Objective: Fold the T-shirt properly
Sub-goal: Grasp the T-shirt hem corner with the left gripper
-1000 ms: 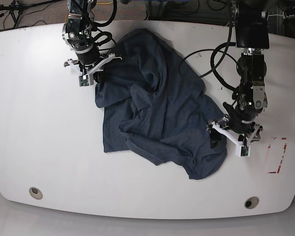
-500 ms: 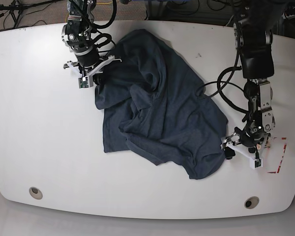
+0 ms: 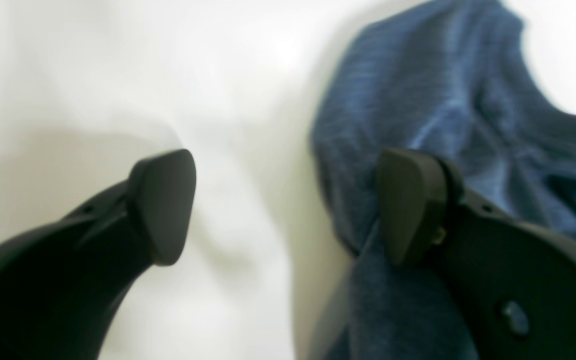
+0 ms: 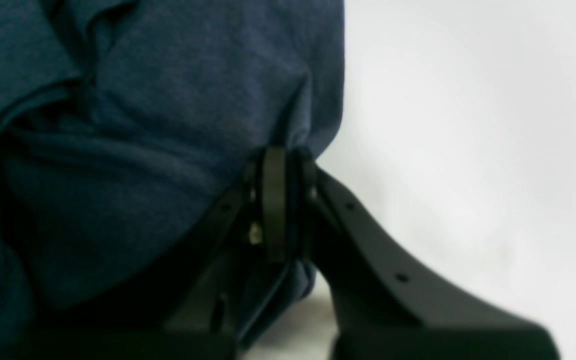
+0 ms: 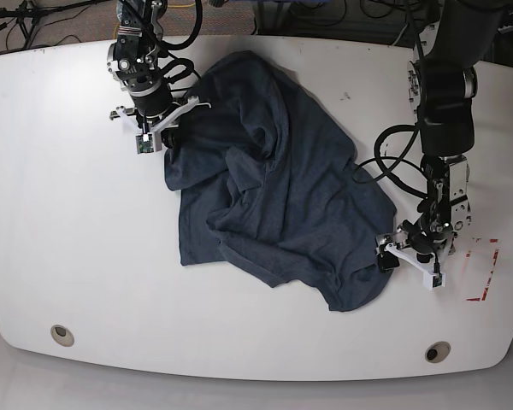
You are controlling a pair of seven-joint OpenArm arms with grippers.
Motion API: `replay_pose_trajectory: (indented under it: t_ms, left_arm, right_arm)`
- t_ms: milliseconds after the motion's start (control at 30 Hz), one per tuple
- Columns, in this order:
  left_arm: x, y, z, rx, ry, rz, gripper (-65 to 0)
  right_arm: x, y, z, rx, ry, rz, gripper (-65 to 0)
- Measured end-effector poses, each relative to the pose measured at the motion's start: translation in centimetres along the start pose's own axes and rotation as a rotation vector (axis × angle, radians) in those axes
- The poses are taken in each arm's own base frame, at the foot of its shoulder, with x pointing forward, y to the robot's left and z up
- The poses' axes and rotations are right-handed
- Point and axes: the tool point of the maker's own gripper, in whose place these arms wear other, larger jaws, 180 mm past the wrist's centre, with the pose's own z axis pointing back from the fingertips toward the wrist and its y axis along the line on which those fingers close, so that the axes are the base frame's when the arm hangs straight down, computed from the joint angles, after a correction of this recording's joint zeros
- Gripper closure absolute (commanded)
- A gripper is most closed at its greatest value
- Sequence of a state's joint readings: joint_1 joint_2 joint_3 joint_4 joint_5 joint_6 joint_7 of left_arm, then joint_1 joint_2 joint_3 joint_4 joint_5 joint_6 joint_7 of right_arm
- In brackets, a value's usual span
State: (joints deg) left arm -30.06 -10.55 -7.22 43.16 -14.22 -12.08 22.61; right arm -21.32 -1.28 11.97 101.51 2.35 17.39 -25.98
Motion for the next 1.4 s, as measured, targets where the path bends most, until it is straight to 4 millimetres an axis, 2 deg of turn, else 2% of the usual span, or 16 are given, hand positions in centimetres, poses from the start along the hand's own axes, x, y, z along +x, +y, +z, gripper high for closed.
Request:
replay_pose_trajectory:
  t_ms: [300, 600, 700, 800, 900, 967, 1267, 1400]
  left_arm:
    - [-0.7, -0.6, -0.3, -0.010, 0.012, 0.011, -53.1]
    - [-2.4, -4.3, -0.7, -0.113, 0.012, 0.008, -50.7]
    - [-2.4, -4.5, -0.8, -0.114, 0.005, 0.015, -42.6]
    - [-2.5, -4.6, -0.8, -0.117, 0.006, 0.017, -27.1]
    - [-2.7, -4.6, -0.8, -0.116, 0.008, 0.017, -15.1]
    - [-2.9, -4.7, -0.8, -0.117, 0.008, 0.021, -11.0]
    - [-2.9, -4.6, -0.6, -0.116, 0.000, 0.015, -0.4]
    - [-2.7, -4.2, 0.5, -0.113, -0.035, -0.012, 0.0]
  right_arm:
    - [0.0, -0.1, 0.0, -0.001, 0.001, 0.000, -3.2]
    - [0.0, 0.0, 0.0, -0.001, 0.001, 0.000, -3.2]
    - [0.0, 0.0, 0.0, -0.001, 0.000, 0.000, -3.2]
    - [0.0, 0.0, 0.0, 0.000, 0.000, 0.000, -3.2]
    - [0.0, -0.1, 0.0, -0.001, 0.001, 0.000, -3.0]
    - [0.0, -0.1, 0.0, -0.001, 0.001, 0.000, -3.0]
    - [0.0, -0.1, 0.0, -0.001, 0.000, -0.001, -3.0]
    - [-0.1, -0.1, 0.1, -0.002, 0.003, -0.001, -3.0]
